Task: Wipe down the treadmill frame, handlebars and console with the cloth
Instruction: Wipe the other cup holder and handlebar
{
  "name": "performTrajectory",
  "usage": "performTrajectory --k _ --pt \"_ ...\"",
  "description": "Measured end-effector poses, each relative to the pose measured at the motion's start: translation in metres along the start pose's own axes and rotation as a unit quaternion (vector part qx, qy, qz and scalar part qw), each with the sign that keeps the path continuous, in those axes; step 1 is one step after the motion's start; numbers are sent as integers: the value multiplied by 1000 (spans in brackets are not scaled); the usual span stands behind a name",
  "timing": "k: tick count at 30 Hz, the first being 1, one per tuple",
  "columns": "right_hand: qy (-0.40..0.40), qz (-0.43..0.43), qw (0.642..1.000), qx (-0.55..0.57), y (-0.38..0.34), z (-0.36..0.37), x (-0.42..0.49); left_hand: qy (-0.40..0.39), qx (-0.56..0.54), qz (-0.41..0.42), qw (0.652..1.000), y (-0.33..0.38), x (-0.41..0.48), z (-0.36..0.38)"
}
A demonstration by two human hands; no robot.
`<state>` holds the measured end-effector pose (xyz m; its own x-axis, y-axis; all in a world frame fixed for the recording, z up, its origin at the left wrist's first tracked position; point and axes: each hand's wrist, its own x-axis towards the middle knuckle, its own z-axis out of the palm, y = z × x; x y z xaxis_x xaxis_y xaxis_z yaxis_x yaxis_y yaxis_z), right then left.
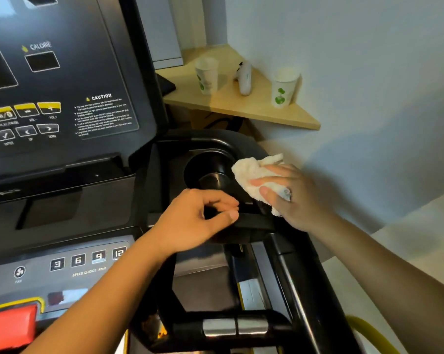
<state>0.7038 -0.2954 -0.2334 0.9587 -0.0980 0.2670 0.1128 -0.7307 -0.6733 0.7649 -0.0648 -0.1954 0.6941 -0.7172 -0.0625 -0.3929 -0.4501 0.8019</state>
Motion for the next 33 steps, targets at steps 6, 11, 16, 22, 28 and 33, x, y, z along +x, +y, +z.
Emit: performTrajectory --k 6,11,16,22,28,33 --pt "3 68 996 -65 0 22 56 28 52 -24 998 -2 3 4" --pt "-25 8 1000 17 -5 3 1 -30 353 17 935 0 -18 15" --pt "1 66 998 -4 -2 -1 -8 7 505 -93 858 -17 -51 -9" --pt "-26 2 993 -114 -89 43 8 54 455 -130 879 -22 -54 -29" --pt "-122 -32 990 -65 -129 62 17 187 278 -48 941 -25 -66 -29" --pt "-218 52 972 -75 -98 28 18 151 338 -51 928 -26 -58 -28"
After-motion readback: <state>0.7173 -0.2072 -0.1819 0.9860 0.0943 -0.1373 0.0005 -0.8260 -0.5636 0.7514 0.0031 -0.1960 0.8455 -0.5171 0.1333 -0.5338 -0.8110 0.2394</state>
